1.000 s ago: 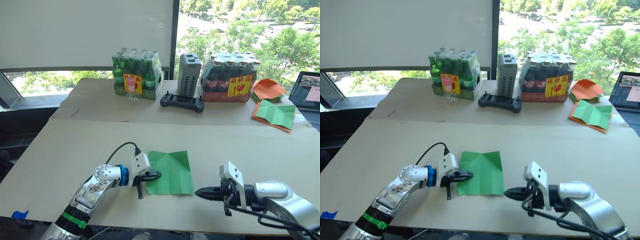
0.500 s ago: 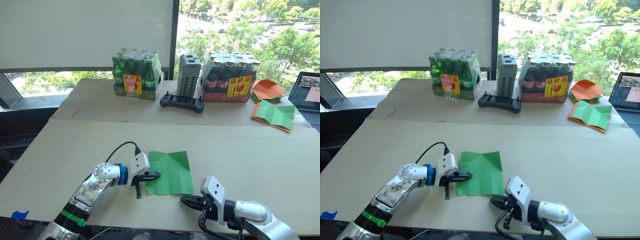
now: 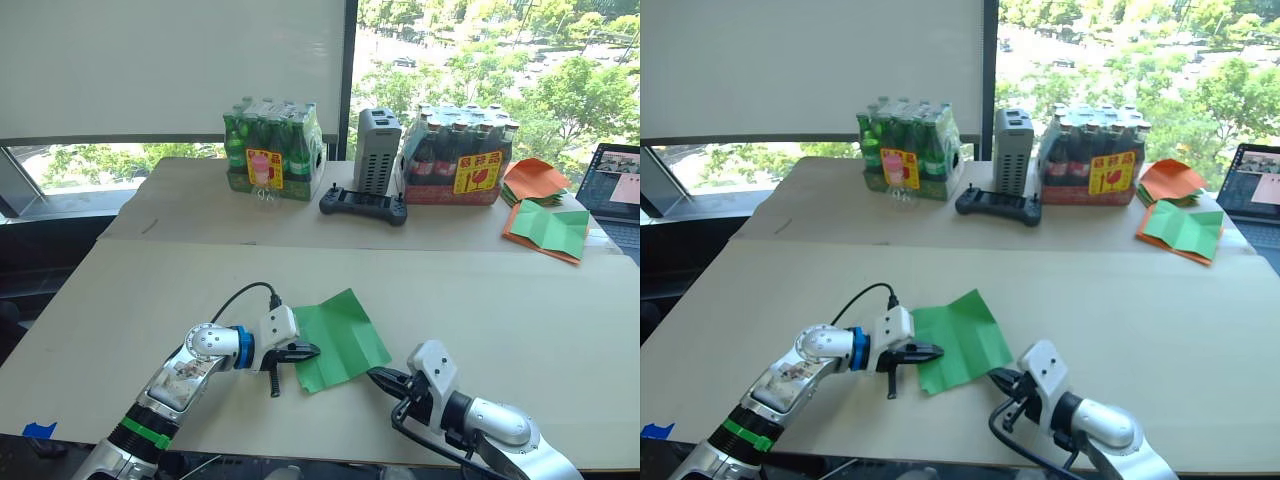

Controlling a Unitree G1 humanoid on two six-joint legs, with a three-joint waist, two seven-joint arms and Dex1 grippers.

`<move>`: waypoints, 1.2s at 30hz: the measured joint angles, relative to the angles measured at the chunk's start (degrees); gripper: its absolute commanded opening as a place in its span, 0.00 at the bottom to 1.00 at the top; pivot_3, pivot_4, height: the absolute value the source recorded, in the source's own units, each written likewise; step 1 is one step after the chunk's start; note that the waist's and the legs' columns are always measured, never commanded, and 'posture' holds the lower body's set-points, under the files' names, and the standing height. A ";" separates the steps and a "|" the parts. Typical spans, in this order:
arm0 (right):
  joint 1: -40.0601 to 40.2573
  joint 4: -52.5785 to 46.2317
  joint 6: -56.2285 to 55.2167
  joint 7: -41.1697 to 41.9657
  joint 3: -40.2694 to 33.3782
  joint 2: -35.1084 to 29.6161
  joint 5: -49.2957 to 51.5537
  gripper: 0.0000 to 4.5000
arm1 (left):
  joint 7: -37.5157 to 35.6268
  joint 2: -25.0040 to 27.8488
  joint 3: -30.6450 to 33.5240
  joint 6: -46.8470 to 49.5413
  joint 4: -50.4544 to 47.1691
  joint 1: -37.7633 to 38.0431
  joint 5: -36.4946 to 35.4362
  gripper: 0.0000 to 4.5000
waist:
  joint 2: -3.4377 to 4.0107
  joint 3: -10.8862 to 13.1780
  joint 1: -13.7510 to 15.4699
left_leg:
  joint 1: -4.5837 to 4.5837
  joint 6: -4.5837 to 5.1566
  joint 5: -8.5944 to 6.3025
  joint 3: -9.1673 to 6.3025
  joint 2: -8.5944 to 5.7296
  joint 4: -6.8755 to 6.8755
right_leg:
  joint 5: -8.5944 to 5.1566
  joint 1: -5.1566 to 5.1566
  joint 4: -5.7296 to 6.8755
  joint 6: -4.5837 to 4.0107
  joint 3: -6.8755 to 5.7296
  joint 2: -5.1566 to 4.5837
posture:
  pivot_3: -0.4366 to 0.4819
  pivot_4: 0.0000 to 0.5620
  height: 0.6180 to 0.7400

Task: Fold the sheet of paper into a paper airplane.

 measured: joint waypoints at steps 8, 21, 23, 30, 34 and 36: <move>-3.67 2.06 -0.19 -1.35 -0.55 5.70 3.53 0.00 | -0.10 0.06 0.02 0.00 -0.14 0.08 0.04 0.00 | 0.03 -0.01 -0.06 | 0.02 -0.02 0.01 -0.02 -0.01 -0.04 | 0.00 -0.02 0.02 0.00 0.01 0.04 | 0.48 0.27 0.47; -11.51 9.39 -0.22 3.86 11.47 1.41 -1.88 0.00 | 1.38 2.40 3.63 3.63 -5.71 4.12 -1.16 0.00 | 0.03 -0.01 -0.73 | 0.04 -0.06 0.03 -0.02 0.02 -0.12 | 0.00 -0.09 0.07 -0.01 0.05 0.07 | 0.48 0.27 0.47; -12.57 9.90 -0.40 4.55 12.33 0.90 -2.94 0.00 | 2.14 3.95 6.55 6.22 -8.28 6.94 -2.70 0.00 | 0.03 -0.01 -0.87 | 0.04 -0.10 0.06 -0.04 0.05 -0.13 | 0.00 -0.09 0.07 -0.01 0.04 0.13 | 0.48 0.27 0.47; -13.85 10.84 -0.45 5.28 13.00 0.31 -4.40 0.00 | 4.67 6.17 18.00 14.64 -14.06 14.03 -10.71 0.00 | 0.00 0.01 -0.59 | 0.13 0.07 -0.04 -0.13 0.04 -0.12 | 0.00 -0.14 0.07 -0.02 -0.04 0.18 | 0.48 0.27 0.47; -14.44 11.24 -0.39 5.60 13.01 0.19 -4.73 0.00 | 4.68 4.67 18.88 15.88 -14.27 10.12 -13.33 0.00 | 0.01 0.01 -0.13 | 0.20 0.12 -0.07 -0.12 0.02 -0.11 | 0.00 -0.09 0.06 -0.02 -0.04 0.16 | 0.48 0.27 0.47; -14.75 11.43 -0.39 5.79 13.10 0.19 -4.74 0.00 | 4.40 2.99 18.17 16.12 -13.75 7.96 -14.50 0.00 | 0.01 0.01 -0.11 | 0.18 -0.04 0.02 -0.11 0.01 -0.11 | 0.00 -0.06 0.05 -0.02 -0.03 0.14 | 0.48 0.27 0.47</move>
